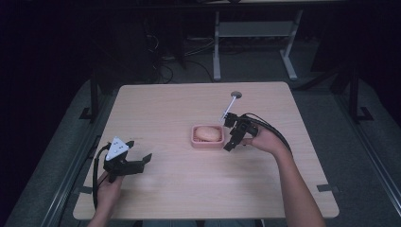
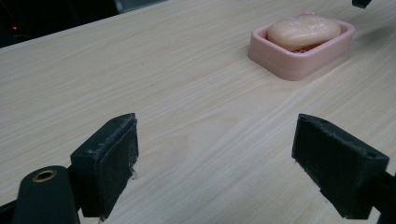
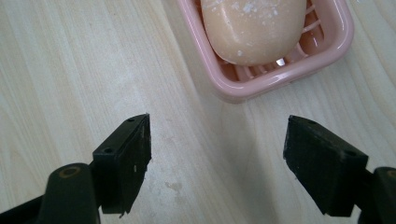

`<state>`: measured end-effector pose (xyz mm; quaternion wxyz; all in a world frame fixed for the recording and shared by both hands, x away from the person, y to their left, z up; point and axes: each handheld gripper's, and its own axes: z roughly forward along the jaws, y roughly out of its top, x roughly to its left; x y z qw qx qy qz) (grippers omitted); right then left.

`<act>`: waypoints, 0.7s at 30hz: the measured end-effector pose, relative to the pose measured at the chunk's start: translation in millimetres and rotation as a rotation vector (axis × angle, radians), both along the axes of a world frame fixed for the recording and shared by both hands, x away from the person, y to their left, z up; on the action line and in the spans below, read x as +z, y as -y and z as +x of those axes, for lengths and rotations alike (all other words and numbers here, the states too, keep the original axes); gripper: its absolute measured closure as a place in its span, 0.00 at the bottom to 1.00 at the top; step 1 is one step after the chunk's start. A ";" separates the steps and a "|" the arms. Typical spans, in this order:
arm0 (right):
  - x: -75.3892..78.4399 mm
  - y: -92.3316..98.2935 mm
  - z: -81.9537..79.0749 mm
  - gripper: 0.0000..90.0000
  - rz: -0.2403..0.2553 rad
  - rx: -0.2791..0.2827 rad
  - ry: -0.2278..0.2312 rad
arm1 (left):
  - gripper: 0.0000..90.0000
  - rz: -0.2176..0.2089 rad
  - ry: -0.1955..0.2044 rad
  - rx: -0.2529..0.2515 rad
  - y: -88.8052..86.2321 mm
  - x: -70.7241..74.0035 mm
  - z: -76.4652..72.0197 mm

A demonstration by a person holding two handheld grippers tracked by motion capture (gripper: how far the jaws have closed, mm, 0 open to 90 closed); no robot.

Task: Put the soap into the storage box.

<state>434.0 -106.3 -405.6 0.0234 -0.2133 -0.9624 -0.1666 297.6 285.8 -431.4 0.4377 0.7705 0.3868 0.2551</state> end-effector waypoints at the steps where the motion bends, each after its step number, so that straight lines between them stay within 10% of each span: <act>1: 0.5 0.2 -0.4 0.25 0.001 0.001 0.001 | 0.16 -0.001 0.000 0.000 0.0 0.0 0.0; 21: -5.9 10.7 -13.1 0.25 0.018 -0.006 0.006 | 0.16 0.002 0.000 0.001 -0.1 0.2 -0.2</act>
